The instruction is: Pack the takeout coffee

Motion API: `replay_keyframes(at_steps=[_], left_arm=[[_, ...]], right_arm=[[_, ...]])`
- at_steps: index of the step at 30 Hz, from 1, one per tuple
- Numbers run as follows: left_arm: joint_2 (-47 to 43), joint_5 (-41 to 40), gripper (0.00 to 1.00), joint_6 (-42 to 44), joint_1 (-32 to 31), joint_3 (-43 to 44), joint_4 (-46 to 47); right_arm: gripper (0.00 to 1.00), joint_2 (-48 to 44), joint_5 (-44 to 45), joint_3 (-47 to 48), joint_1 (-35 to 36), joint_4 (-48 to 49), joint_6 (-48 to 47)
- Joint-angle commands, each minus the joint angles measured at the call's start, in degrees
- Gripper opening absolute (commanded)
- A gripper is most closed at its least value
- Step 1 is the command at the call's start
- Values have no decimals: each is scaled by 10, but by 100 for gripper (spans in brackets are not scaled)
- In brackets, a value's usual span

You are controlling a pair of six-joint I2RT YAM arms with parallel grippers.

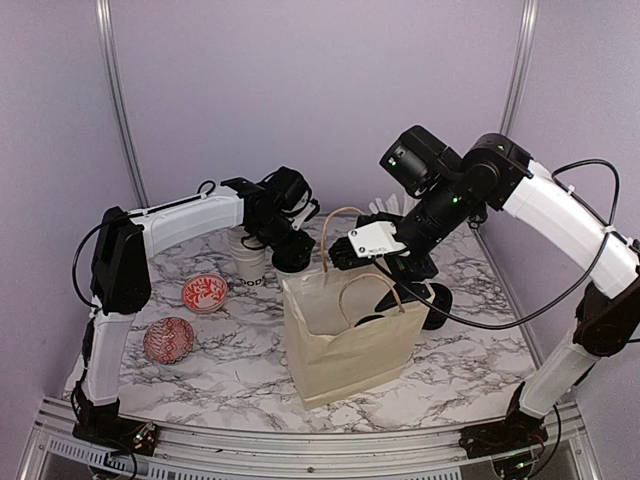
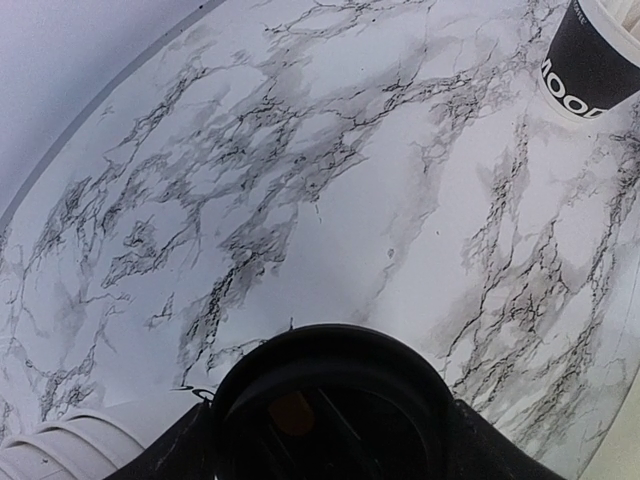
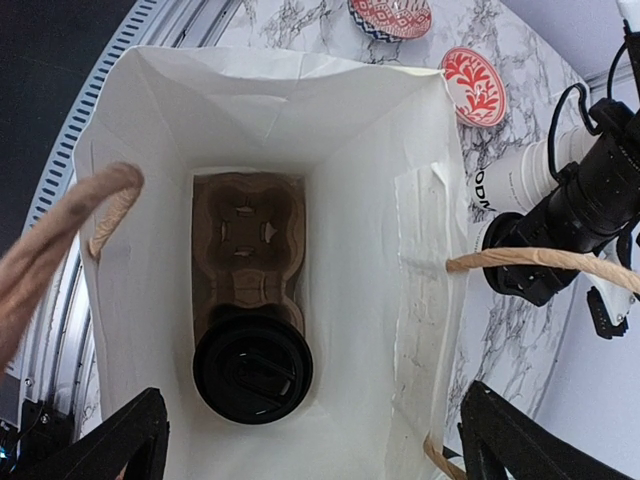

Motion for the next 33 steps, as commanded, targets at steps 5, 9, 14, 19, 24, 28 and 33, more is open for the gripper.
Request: replay_keyframes(at_steps=[5, 9, 14, 19, 24, 28, 33], left_arm=[[-9, 10, 74, 0, -2, -1, -21], [-29, 11, 74, 2, -7, -17, -21], [-67, 7, 73, 7, -11, -69, -29], [-116, 6, 72, 7, -22, -127, -37], [-169, 18, 72, 4, -41, -192, -41], [-218, 19, 72, -6, -57, -260, -50], [-290, 6, 72, -34, -77, -342, -55]], right_arm=[[99, -11, 3, 0, 8, -5, 7], [99, -10, 5, 0, 10, -5, 8], [99, -10, 7, 0, 11, -5, 9], [99, -9, 7, 1, 12, -5, 9], [99, -9, 12, 6, 15, -4, 10], [99, -11, 14, 18, 16, -4, 10], [99, -19, 6, 37, 18, -3, 4]])
